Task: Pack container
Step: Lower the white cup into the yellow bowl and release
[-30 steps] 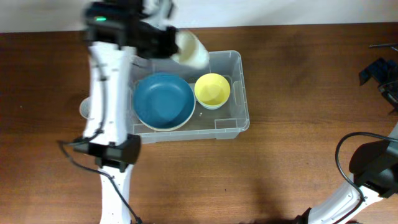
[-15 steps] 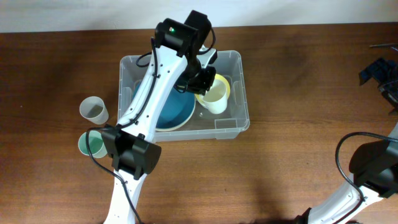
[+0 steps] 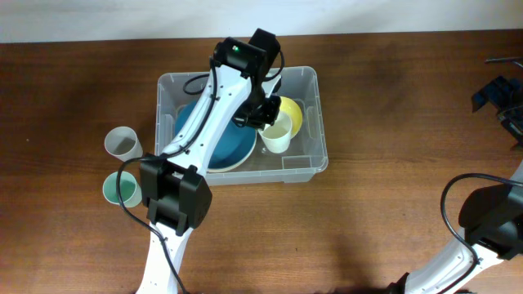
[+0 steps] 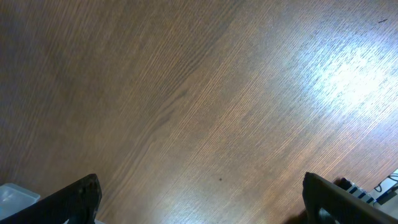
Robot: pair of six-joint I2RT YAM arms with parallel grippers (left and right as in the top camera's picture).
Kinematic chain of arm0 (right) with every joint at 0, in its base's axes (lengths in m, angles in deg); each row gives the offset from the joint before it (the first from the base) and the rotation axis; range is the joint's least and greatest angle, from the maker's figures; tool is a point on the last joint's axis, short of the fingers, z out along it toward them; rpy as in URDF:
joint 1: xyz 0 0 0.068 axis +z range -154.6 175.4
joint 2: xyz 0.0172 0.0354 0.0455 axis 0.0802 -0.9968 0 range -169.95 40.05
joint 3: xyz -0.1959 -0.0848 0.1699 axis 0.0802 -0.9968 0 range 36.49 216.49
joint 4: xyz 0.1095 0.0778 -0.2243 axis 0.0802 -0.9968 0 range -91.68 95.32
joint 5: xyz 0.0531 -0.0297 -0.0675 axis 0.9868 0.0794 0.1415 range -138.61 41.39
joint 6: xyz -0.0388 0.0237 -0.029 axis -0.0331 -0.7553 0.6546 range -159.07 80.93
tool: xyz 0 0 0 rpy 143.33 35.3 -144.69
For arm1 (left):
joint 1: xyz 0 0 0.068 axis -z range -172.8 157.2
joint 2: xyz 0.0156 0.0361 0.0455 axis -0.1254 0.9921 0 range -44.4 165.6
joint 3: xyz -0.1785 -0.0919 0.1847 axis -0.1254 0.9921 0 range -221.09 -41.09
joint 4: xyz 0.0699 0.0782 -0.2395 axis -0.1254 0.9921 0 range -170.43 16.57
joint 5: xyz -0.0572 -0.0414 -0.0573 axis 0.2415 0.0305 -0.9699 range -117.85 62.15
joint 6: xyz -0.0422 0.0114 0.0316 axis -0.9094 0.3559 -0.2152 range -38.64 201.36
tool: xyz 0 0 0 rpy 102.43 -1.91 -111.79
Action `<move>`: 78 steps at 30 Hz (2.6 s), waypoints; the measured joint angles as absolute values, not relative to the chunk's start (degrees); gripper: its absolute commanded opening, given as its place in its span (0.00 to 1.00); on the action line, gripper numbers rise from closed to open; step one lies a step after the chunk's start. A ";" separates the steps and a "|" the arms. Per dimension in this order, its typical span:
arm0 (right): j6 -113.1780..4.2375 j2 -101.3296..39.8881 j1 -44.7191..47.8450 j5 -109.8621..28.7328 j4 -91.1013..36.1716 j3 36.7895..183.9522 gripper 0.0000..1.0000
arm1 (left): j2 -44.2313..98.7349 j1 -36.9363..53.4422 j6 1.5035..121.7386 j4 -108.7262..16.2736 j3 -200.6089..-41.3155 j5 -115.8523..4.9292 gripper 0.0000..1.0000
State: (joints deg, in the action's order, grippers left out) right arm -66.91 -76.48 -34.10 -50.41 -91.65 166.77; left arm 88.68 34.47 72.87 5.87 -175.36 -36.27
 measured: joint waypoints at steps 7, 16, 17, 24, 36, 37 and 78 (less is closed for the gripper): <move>-66.91 -76.48 -34.10 -50.43 -91.67 166.77 0.99 | 88.68 34.47 71.77 4.12 -172.76 -35.24 0.01; -66.93 -76.48 -34.10 -50.41 -91.65 166.77 0.99 | 88.68 34.47 71.12 1.98 -170.40 -34.83 0.01; -66.91 -76.48 -34.10 -50.43 -91.65 166.77 0.99 | 88.68 34.47 71.03 1.59 -170.38 -34.83 0.01; -66.91 -76.48 -34.10 -50.43 -91.67 166.77 0.99 | 88.68 34.47 71.03 0.08 -170.40 -34.83 0.01; -66.93 -76.48 -34.10 -50.43 -91.65 166.77 0.99 | 88.68 34.47 71.14 2.77 -178.97 -34.76 0.01; -66.93 -76.48 -34.10 -50.43 -91.65 166.77 0.99 | 88.66 34.47 71.45 3.44 -180.28 -35.18 0.01; -66.93 -76.48 -34.10 -50.41 -91.67 166.77 0.99 | 87.81 44.37 74.07 7.77 -175.80 -35.72 0.01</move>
State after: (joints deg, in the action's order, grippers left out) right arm -66.93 -76.48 -34.10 -50.41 -91.67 166.77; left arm 87.81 44.37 74.07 7.77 -175.80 -35.72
